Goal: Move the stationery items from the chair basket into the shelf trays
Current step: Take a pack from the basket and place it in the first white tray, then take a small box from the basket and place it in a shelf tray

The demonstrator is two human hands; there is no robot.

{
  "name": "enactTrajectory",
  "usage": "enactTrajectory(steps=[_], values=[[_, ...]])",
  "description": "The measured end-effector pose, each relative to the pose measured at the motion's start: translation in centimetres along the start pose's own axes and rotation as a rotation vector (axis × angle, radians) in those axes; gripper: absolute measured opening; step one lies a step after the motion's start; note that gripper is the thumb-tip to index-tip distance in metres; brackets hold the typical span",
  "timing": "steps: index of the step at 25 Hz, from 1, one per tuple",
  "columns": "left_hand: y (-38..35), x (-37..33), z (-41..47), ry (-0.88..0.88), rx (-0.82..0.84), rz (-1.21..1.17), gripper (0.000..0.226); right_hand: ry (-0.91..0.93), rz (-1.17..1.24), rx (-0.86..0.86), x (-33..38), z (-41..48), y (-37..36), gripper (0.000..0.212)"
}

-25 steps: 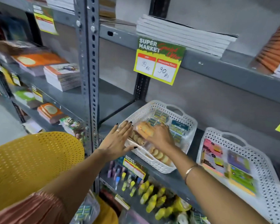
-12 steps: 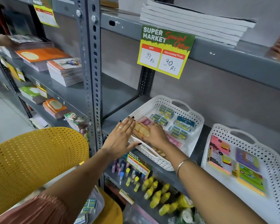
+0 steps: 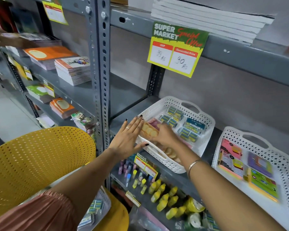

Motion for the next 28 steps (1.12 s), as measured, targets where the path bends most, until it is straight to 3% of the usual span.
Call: enactTrajectory(steps=[2,4,6,9,11,13,18,20,23,28], values=[[0.3,1.3,-1.6,0.083,-0.037,-0.003,0.091,-0.013,0.092,-0.062,1.0,0.0,1.8,0.052],[0.1,4.0,-5.0,0.205,-0.041,-0.004,0.091,0.061,0.018,-0.256,4.0,-0.4,3.8,0.051],[-0.7,6.7,-9.1,0.313,-0.025,0.008,0.088,0.223,-0.018,-0.458,8.4,-1.9,5.0,0.044],[-2.8,10.7,-17.3,0.523,-0.009,-0.028,0.085,0.552,0.006,-0.537,16.2,-4.2,0.6,0.038],[-5.0,12.0,-23.2,0.658,0.0,-0.047,0.084,0.71,0.019,-0.433,19.2,-5.2,-5.4,0.037],[-7.8,12.2,-28.8,0.777,0.049,-0.065,0.083,0.75,-0.007,-0.234,19.6,-5.7,-13.1,0.039],[-17.8,10.0,-40.4,0.908,0.256,-0.087,0.083,0.627,-0.272,0.399,12.8,-7.4,-34.8,0.043],[-21.0,8.8,-43.0,0.906,0.302,-0.094,0.081,0.553,-0.338,0.576,9.5,-8.4,-41.0,0.045],[-24.0,7.6,-45.2,0.902,0.335,-0.077,0.078,0.509,-0.452,0.684,6.2,-9.5,-46.2,0.047],[-26.9,7.1,-46.5,0.889,0.374,-0.084,0.079,0.523,-0.584,0.694,5.2,-9.5,-50.0,0.056]])
Point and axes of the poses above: each hand's wrist, its own z-axis towards the middle knuckle, its own y-axis out of the back of the hand, x = y × z, the point moved 5 cm from there along z, towards the middle knuckle, and after that the axes turned 1 degree about -y, right-handed, at the moved point
